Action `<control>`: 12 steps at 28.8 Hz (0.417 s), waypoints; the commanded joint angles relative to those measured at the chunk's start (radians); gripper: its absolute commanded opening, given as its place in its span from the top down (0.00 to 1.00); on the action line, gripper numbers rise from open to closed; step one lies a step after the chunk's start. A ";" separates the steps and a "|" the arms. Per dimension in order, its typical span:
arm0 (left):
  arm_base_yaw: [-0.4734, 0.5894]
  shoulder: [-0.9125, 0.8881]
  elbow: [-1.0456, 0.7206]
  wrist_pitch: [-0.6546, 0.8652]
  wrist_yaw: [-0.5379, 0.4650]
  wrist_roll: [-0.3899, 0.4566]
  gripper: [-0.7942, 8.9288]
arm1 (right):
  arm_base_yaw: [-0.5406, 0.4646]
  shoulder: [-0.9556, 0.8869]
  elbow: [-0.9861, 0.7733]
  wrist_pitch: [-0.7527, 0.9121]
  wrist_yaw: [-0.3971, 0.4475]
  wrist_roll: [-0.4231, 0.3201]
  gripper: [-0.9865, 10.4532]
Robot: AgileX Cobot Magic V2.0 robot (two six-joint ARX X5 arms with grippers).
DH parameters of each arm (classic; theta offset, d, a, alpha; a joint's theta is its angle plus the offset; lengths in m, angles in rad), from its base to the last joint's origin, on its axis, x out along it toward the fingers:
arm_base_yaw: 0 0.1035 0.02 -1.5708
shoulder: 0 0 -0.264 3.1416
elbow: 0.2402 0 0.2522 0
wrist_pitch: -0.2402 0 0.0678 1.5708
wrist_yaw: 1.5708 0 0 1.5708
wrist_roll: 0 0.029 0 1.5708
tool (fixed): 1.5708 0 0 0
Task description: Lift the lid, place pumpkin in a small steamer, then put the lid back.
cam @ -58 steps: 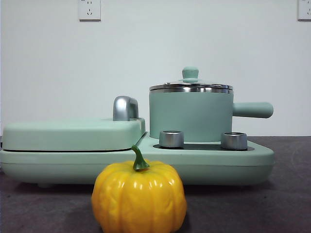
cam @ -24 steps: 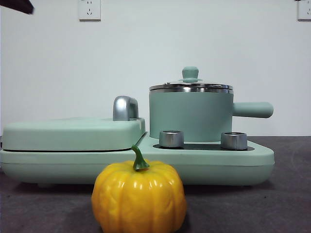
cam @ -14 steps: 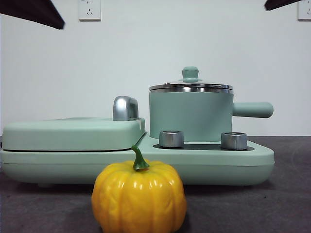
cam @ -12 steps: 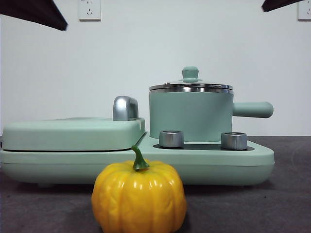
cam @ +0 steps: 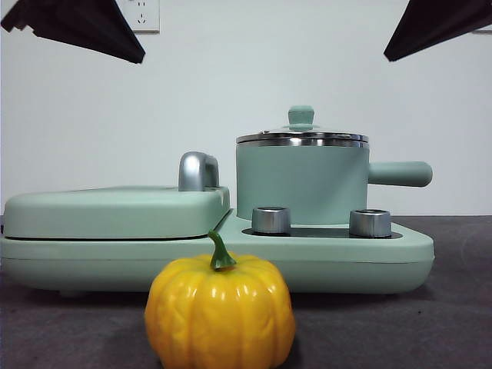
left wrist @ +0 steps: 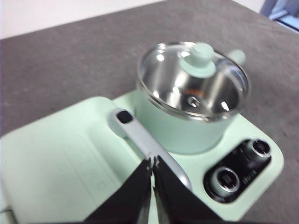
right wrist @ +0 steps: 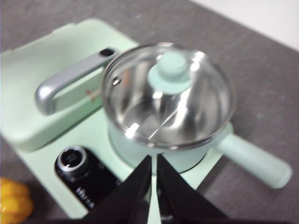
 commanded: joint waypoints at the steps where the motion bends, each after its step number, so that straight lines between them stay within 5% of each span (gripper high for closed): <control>1: -0.027 0.018 0.017 -0.025 0.006 0.043 0.91 | 0.023 0.010 0.019 -0.013 -0.003 -0.014 0.90; 8: -0.069 0.023 0.017 -0.073 0.006 0.054 0.90 | 0.042 0.010 0.019 -0.019 -0.005 -0.016 0.87; 12: -0.071 0.023 0.017 -0.051 0.006 0.053 0.67 | 0.042 0.010 0.019 -0.023 -0.002 -0.015 0.65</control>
